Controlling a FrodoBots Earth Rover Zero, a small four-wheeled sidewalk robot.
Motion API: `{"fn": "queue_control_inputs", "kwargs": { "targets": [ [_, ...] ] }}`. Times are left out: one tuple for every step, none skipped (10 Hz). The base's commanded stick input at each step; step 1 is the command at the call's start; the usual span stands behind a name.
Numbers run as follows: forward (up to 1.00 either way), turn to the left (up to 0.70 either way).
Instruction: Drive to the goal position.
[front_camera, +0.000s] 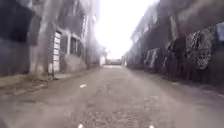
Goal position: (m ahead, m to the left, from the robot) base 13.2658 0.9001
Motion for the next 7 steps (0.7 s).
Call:
{"fn": "queue_control_inputs", "kwargs": {
  "targets": [
    [1.00,0.02],
    [1.00,0.02],
    [1.00,0.02],
    [1.00,0.02],
    [1.00,0.02],
    [1.00,0.02],
    [1.00,0.02]
  ]
}}
